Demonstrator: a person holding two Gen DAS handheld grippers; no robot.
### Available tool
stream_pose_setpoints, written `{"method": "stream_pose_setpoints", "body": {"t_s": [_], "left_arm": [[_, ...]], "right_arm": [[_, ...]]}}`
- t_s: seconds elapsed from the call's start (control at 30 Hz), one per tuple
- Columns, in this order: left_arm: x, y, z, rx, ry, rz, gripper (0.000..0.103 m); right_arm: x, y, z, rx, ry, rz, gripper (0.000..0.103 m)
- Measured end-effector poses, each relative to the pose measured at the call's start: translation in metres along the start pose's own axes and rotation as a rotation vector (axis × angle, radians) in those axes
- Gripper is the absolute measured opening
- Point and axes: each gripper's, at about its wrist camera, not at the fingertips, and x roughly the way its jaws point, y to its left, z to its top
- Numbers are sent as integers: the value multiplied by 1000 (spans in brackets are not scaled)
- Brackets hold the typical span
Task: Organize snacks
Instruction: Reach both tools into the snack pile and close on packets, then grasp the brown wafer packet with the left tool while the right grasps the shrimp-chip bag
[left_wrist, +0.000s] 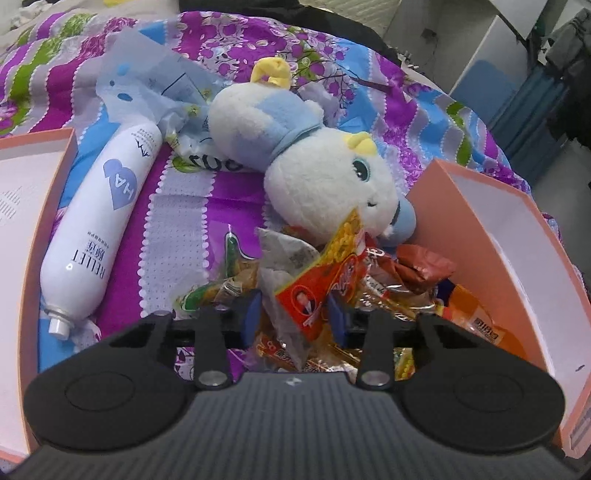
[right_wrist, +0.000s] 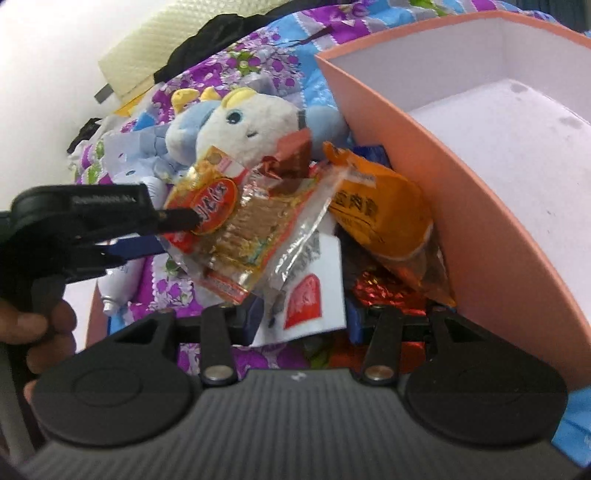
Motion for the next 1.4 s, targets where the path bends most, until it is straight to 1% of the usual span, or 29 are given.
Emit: {"method": "stream_pose_setpoints", "body": {"t_s": [0.03,0.07,0.1,0.13,0.2,0.27,0.37,0.43,0.53,0.6,0.67,0.77,0.9,1.0,1.13,1.3,1.4], "left_arm": [[-2,0,0,-4,-1,-4,34],[-5,-1,-1,-7,-4,-8,29],[-8,-3,-2,-6,-6,-17,27],[-13,-5,-3,-3,-11,-31,23],[-24,-12,-6,14,-37,-59,17],[-34,-20,-11,39,-55,-66,9],[-53,-26,-20,42,-91,-89,7],[-66,-29,-28,36,-120,-83,5],[-83,-26,-44,0,-154,-86,3],[-97,-23,-56,-15,-184,-91,2],[-108,-20,-69,-26,-208,-76,2],[-127,-12,-92,-63,-243,-82,1],[-151,-9,-122,-86,-267,-65,1],[-167,-7,-144,-97,-288,-34,1],[-184,2,-177,-161,-268,5,1],[-200,11,-219,-195,-228,43,1],[-202,19,-241,-220,-179,47,1]], "right_arm": [[-1,1,2,-6,2,0,41],[-2,3,3,-14,4,0,28],[-5,4,4,-19,1,-1,19],[-7,3,5,-20,-4,6,16],[-13,2,5,-26,-17,18,7],[-20,2,5,-46,-30,29,4],[-30,3,4,-82,-40,37,3],[-37,1,2,-88,-50,47,3],[-48,1,-4,-107,-63,60,3],[-56,0,-11,-124,-78,75,3],[-65,0,-19,-143,-101,81,3],[-78,0,-33,-165,-126,98,3],[-94,0,-53,-182,-109,148,3],[-103,2,-67,-213,-93,175,3],[-115,0,-80,-214,-54,197,3],[-132,-14,-98,-204,-12,202,3],[-137,-25,-104,-194,32,169,3]]}}
